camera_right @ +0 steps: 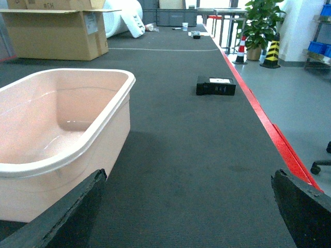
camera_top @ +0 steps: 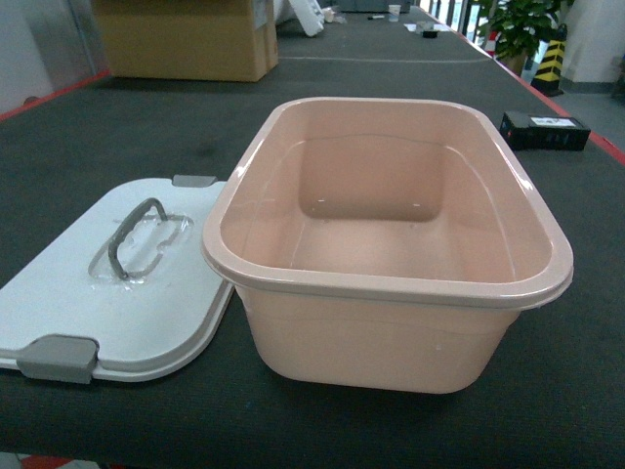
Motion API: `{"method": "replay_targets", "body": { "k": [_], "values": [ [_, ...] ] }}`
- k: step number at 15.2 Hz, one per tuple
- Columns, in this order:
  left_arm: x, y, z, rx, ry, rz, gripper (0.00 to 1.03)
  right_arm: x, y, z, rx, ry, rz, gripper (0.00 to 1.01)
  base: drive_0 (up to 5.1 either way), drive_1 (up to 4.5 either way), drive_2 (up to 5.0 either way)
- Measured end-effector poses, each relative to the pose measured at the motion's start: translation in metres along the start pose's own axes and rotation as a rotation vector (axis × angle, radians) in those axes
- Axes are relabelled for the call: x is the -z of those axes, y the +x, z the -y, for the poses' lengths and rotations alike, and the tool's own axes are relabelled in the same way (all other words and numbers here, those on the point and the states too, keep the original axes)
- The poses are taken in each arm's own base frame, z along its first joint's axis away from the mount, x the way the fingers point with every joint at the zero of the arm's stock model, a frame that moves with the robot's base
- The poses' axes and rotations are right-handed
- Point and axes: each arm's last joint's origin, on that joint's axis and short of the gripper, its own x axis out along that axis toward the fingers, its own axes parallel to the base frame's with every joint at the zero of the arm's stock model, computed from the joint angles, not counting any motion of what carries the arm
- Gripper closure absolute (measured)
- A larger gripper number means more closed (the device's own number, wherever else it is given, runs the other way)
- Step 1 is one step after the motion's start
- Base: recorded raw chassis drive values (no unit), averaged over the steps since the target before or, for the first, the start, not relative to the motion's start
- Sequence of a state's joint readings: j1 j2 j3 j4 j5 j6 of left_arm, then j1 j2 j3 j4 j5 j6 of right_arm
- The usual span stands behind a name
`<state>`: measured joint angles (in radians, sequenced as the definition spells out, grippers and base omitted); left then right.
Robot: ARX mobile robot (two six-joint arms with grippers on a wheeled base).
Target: Pick capacitor and pack into box
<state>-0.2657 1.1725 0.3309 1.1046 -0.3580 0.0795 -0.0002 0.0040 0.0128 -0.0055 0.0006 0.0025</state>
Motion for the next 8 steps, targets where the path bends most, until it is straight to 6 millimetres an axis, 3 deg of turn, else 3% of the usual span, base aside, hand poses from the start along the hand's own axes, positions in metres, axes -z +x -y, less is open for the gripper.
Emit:
{"method": "replay_targets", "body": {
  "k": [2, 5, 7, 8],
  "values": [
    [0.016, 0.050, 0.056, 0.148, 0.009, -0.095, 0.59, 0.000, 0.000, 0.000, 0.000, 0.000, 0.000, 0.03, 0.0, 0.00, 0.0],
    [0.038, 0.098, 0.138, 0.326, -0.031, -0.161, 0.59, 0.000, 0.000, 0.000, 0.000, 0.000, 0.000, 0.03, 0.0, 0.00, 0.0],
    [0.053, 0.109, 0.174, 0.390, -0.052, -0.200, 0.56, 0.000, 0.000, 0.000, 0.000, 0.000, 0.000, 0.03, 0.0, 0.00, 0.0],
    [0.060, 0.107, 0.179, 0.399, -0.046, -0.225, 0.44, 0.000, 0.000, 0.000, 0.000, 0.000, 0.000, 0.03, 0.0, 0.00, 0.0]
  ]
}}
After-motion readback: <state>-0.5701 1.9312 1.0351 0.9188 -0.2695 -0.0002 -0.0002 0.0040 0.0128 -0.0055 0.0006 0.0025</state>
